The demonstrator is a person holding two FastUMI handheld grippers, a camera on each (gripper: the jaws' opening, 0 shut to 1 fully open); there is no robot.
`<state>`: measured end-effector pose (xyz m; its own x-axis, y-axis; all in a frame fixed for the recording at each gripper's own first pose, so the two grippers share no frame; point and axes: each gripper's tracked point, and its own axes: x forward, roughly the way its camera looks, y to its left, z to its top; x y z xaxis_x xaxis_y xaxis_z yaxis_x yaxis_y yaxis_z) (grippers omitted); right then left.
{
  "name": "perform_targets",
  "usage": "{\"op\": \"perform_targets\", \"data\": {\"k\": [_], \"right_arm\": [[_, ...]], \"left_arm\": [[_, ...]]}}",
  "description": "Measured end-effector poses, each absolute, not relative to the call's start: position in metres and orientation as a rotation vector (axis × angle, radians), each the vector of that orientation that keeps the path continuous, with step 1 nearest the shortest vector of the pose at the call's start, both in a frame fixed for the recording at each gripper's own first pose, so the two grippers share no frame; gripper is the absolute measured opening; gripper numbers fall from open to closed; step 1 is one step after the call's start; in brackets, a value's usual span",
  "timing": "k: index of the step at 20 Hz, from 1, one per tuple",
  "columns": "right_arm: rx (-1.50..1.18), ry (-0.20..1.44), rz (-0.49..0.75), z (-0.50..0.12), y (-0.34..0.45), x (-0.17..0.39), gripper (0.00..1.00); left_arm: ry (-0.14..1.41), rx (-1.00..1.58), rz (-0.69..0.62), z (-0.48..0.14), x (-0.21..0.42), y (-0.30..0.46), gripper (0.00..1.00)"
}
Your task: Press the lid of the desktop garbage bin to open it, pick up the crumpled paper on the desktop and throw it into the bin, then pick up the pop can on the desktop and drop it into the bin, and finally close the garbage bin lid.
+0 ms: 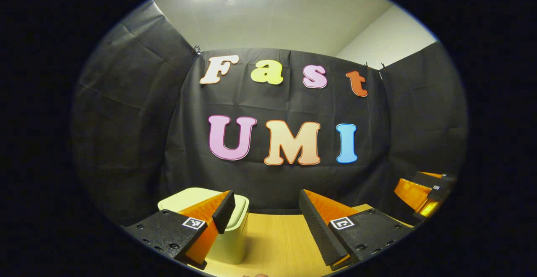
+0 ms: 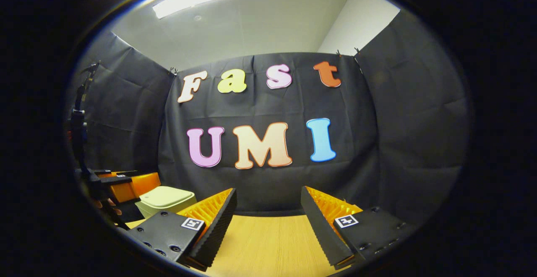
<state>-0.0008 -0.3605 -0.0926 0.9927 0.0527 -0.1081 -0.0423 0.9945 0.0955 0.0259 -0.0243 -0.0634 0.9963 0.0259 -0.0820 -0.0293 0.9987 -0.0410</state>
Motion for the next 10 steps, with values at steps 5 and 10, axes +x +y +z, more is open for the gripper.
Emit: {"op": "perform_targets", "data": {"k": [5, 10], "right_arm": [[0.082, 0.105, 0.078, -0.083, -0.347, -0.012, 0.97], [0.033, 0.085, 0.07, -0.078, -0.346, -0.017, 0.95]], "left_arm": [[0.07, -0.031, 0.038, -0.058, 0.02, -0.024, 0.93], [0.029, -0.041, -0.02, -0.049, 0.023, -0.036, 0.92]]}}
